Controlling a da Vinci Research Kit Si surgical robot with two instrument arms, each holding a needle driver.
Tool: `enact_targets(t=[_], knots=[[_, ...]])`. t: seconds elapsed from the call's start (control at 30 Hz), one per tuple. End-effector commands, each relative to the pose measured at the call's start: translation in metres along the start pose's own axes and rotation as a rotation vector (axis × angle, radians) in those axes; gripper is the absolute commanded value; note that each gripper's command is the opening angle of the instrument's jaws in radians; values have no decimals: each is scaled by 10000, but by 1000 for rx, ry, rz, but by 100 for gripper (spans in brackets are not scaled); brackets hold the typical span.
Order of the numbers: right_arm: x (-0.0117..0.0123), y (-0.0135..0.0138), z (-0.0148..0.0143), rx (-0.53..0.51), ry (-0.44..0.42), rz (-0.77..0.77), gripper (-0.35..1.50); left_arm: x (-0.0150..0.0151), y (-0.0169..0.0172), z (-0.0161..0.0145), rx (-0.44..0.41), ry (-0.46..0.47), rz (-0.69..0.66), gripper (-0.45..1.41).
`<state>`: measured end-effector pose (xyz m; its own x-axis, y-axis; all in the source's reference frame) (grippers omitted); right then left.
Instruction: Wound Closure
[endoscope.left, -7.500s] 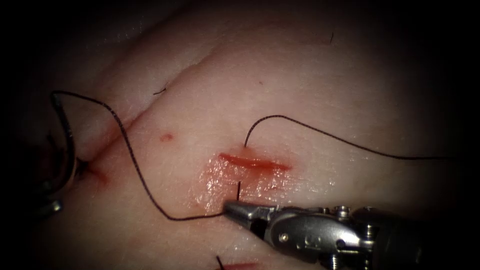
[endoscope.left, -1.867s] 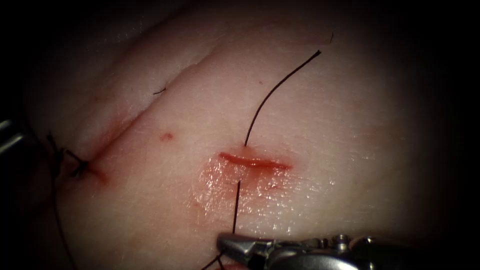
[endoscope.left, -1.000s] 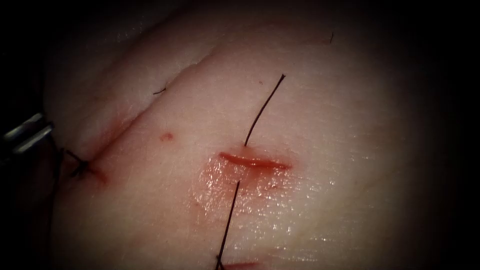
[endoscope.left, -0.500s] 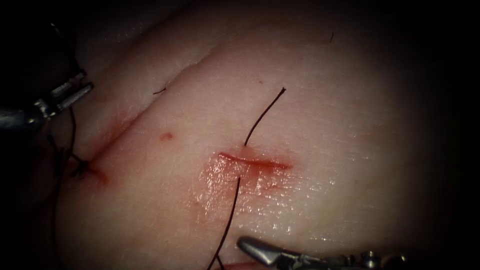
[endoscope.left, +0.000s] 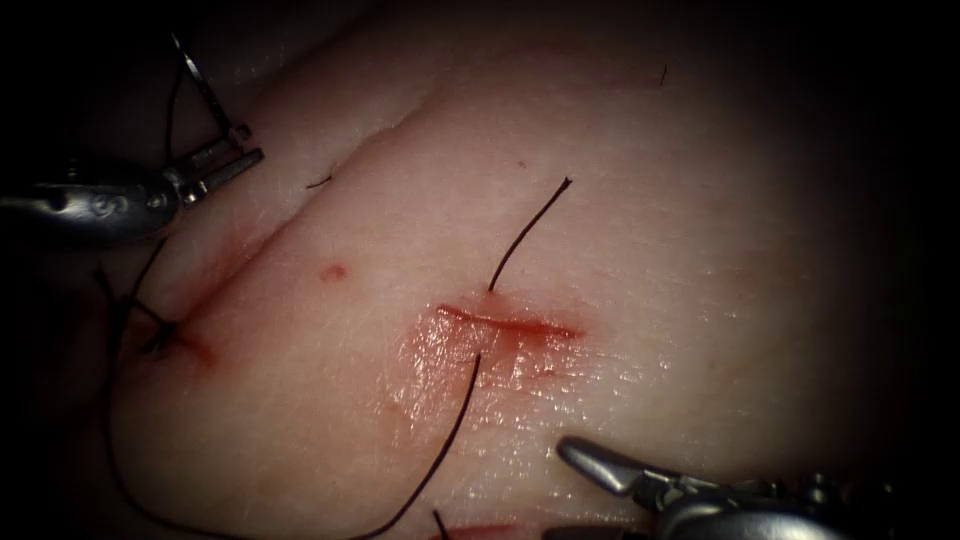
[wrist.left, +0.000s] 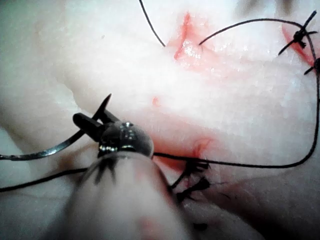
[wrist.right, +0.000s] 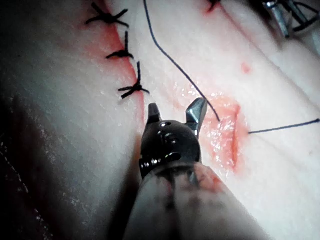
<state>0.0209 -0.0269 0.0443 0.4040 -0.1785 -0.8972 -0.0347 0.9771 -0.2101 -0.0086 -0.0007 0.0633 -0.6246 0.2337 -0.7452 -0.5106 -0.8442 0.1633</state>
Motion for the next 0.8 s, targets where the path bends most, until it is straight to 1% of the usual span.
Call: enact_targets(t=[0.03,0.1,0.17,0.2,0.23,0.37,0.5,0.6,0.7,0.77,0.8], knots=[[-1,0,9,-3,4,-1,146,-1,5,9,-7,-7,-35,111],[-1,0,9,-3,4,-1,146,-1,5,11,-39,-38,-67,128],[-1,0,9,-3,4,-1,146,-1,4,9,-97,-60,-81,140],[-1,0,9,-6,5,-1,146,0,1,6,-127,-76,-96,140],[-1,-1,10,-6,5,-1,146,0,-1,3,-136,-80,-107,140],[-1,-2,11,-7,5,-3,146,0,-15,-14,-199,-61,-108,140],[-1,-3,12,-8,4,-4,146,-1,-35,-38,-232,-60,-110,123],[-1,-5,13,-8,4,-5,146,-3,-52,-59,-264,-59,-109,120],[-1,-5,13,-8,4,-6,145,-6,-59,-84,-318,-59,-102,106],[-1,-6,14,-9,3,-6,145,-6,-59,-98,-367,-49,-64,86],[-1,-6,14,-10,1,-6,145,-6,-58,-103,-392,-38,-47,72]])
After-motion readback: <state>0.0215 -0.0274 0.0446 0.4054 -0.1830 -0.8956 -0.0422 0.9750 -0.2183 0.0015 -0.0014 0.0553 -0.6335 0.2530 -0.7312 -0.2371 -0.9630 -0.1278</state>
